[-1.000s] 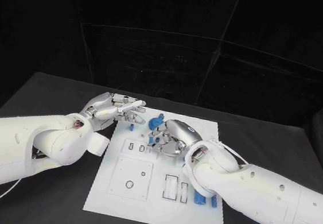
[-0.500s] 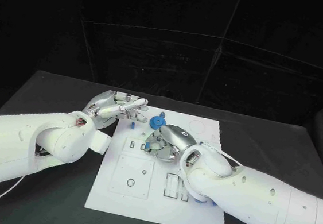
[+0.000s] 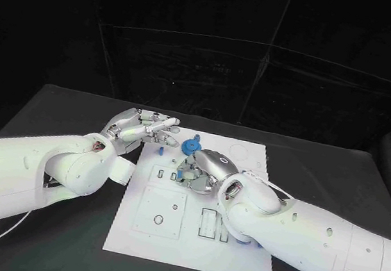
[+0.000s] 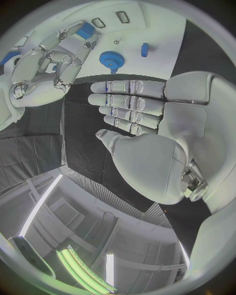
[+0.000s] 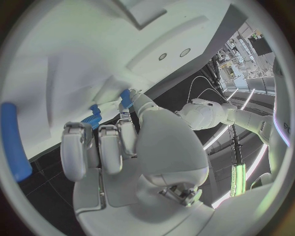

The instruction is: Assemble the parts on the task board

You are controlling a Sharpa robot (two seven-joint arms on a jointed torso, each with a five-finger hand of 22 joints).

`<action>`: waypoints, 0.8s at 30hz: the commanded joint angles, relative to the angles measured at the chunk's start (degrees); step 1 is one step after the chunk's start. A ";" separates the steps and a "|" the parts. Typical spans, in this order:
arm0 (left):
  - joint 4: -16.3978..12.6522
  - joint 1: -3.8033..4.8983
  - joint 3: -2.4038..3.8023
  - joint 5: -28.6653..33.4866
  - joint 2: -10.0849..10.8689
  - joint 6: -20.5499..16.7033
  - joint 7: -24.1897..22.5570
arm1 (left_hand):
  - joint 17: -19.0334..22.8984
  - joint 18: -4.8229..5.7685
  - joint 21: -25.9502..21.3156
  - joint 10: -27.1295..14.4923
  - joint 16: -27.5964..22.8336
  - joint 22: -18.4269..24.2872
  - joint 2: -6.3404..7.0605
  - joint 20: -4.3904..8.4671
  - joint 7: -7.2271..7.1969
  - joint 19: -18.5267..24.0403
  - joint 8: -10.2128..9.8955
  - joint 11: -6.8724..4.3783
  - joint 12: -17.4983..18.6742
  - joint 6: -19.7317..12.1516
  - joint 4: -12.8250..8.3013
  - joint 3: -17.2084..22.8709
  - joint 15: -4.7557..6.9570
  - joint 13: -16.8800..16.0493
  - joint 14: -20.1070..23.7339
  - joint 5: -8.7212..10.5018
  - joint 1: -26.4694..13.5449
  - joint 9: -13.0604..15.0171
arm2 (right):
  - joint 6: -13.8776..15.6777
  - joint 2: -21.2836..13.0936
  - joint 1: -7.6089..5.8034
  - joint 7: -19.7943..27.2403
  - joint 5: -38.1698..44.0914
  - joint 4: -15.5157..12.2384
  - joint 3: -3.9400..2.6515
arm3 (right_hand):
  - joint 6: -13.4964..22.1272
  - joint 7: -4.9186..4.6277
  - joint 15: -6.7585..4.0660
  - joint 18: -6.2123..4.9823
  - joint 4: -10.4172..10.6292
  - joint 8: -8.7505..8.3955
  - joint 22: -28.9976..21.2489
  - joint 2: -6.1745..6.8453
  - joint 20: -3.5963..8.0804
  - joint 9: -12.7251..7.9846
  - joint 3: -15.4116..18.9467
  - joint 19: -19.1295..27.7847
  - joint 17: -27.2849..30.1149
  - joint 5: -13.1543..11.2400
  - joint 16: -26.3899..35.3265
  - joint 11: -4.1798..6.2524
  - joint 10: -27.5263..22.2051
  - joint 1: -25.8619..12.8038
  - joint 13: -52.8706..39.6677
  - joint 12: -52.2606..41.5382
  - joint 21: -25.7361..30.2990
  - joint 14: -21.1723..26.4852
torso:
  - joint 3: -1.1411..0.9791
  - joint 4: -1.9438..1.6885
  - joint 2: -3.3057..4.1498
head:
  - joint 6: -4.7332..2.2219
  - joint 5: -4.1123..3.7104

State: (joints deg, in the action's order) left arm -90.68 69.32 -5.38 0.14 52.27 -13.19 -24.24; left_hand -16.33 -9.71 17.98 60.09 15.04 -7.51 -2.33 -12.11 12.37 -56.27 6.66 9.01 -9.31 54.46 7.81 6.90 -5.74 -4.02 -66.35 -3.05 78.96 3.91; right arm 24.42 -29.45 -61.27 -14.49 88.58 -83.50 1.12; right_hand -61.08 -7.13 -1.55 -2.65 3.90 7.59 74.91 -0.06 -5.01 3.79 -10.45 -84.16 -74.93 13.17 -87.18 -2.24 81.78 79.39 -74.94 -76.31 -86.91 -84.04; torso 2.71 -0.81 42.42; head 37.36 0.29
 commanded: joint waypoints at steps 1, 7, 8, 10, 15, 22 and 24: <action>-0.01 0.10 0.05 -0.06 -0.08 0.55 -0.52 | -0.07 -0.75 -0.35 -0.39 -0.31 0.05 0.09 0.06 0.05 0.27 -0.20 -0.03 0.35 -0.23 -0.03 0.23 0.05 0.09 0.44 -0.06 0.58 -0.01 | -2.28 -0.28 0.24 -2.60 1.13 0.22 0.32 | -0.62 0.36 -0.35 0.86 -0.18 0.11 7.37 0.03 0.44 0.09 -0.36 -0.65 -8.60 0.32 0.26 0.26 -0.13 -0.43 -2.55 0.33 0.04 -4.55 | -0.02 0.00 0.00 | 0.04 0.00; 0.07 0.09 0.05 -0.06 -0.15 0.59 -0.48 | -0.15 -0.76 -0.34 -0.35 -0.29 0.06 0.08 0.07 0.05 0.25 -0.20 -0.04 0.34 -0.18 -0.09 0.34 0.07 0.09 0.42 -0.05 0.58 0.00 | -3.90 -0.33 0.24 -3.44 1.37 0.09 0.32 | -0.28 0.14 -0.27 0.78 -0.15 -0.30 6.97 1.00 0.41 0.03 -0.15 -0.38 -8.34 0.18 0.41 0.10 -0.40 -1.18 -2.27 0.73 0.22 -4.49 | 0.00 -0.05 -0.02 | 0.09 -0.11; 0.08 0.09 0.05 -0.06 -0.16 0.60 -0.47 | -0.15 -0.76 -0.34 -0.35 -0.29 0.06 0.08 0.07 0.05 0.25 -0.20 -0.04 0.34 -0.18 -0.09 0.34 0.07 0.09 0.42 -0.05 0.58 0.00 | -4.18 -0.33 0.24 -3.56 1.40 0.07 0.32 | -0.16 0.08 -0.23 0.75 -0.09 -0.41 6.86 1.26 0.39 0.01 -0.05 -0.30 -8.29 0.13 0.43 0.05 -0.47 -1.41 -2.20 0.83 0.28 -4.48 | 0.00 -0.05 -0.01 | 0.09 -0.14; 0.11 0.09 0.05 -0.06 -0.17 0.61 -0.46 | -0.15 -0.76 -0.34 -0.35 -0.29 0.06 0.08 0.07 0.05 0.25 -0.20 -0.04 0.34 -0.18 -0.09 0.34 0.07 0.09 0.42 -0.05 0.58 0.00 | -4.79 -0.28 0.24 -3.85 1.45 0.04 0.32 | 0.11 -0.05 -0.14 0.69 0.05 -0.66 6.59 1.81 0.33 -0.01 0.18 -0.12 -8.11 0.10 0.54 -0.07 -0.69 -1.94 -1.95 1.14 0.40 -4.44 | 0.01 -0.04 0.00 | 0.07 -0.18; 0.14 0.09 0.05 -0.06 -0.19 0.61 -0.44 | -0.15 -0.76 -0.34 -0.35 -0.29 0.06 0.08 0.07 0.05 0.25 -0.20 -0.04 0.34 -0.18 -0.09 0.34 0.07 0.09 0.42 -0.05 0.58 0.00 | -5.49 -0.10 0.24 -4.46 1.54 0.16 0.32 | 0.63 -0.28 0.02 0.58 0.32 -1.11 6.08 2.56 0.19 -0.04 0.48 0.23 -7.81 0.07 0.71 -0.26 -1.12 -2.74 -1.44 1.78 0.64 -4.37 | 0.01 -0.09 0.07 | -0.01 -0.26; 0.16 0.09 0.05 -0.06 -0.20 0.63 -0.43 | -0.15 -0.76 -0.34 -0.35 -0.29 0.06 0.08 0.07 0.05 0.25 -0.20 -0.04 0.34 -0.18 -0.09 0.34 0.07 0.09 0.42 -0.05 0.58 0.00 | -5.72 0.13 0.24 -5.36 1.88 0.35 0.32 | 1.23 -0.52 0.22 0.46 0.80 -1.63 5.57 3.57 -0.01 -0.03 1.02 0.56 -7.50 -0.06 0.90 -0.50 -1.49 -3.90 -1.04 2.30 0.90 -4.30 | 0.04 -0.14 0.06 | 0.05 -0.35; 0.16 0.09 0.05 -0.06 -0.21 0.64 -0.43 | -0.15 -0.76 -0.34 -0.35 -0.29 0.06 0.08 0.07 0.05 0.25 -0.20 -0.04 0.34 -0.18 -0.09 0.34 0.07 0.09 0.42 -0.05 0.58 0.00 | -5.64 0.17 0.24 -5.57 2.01 0.38 0.32 | 1.32 -0.55 0.26 0.45 0.92 -1.71 5.52 3.75 -0.05 -0.02 1.14 0.59 -7.50 -0.13 0.90 -0.54 -1.52 -4.15 -0.99 2.36 0.93 -4.30 | 0.03 -0.12 0.06 | 0.03 -0.35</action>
State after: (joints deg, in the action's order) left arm -90.47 69.32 -5.39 0.14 52.13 -13.16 -24.21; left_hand -16.42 -9.71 17.98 60.09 15.04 -7.53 -2.34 -12.11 12.37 -56.27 6.66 9.01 -9.31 54.46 7.81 6.90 -5.74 -4.02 -66.35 -3.05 78.96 3.91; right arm 22.07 -29.24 -61.43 -17.67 90.25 -83.49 1.02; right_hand -60.00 -7.68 -1.55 -2.65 4.91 6.11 74.91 3.61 -5.04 3.65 -9.63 -83.75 -74.92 13.31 -86.63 -2.81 80.80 75.68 -74.93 -74.21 -86.30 -84.04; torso 2.74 -0.92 42.46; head 37.38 -0.04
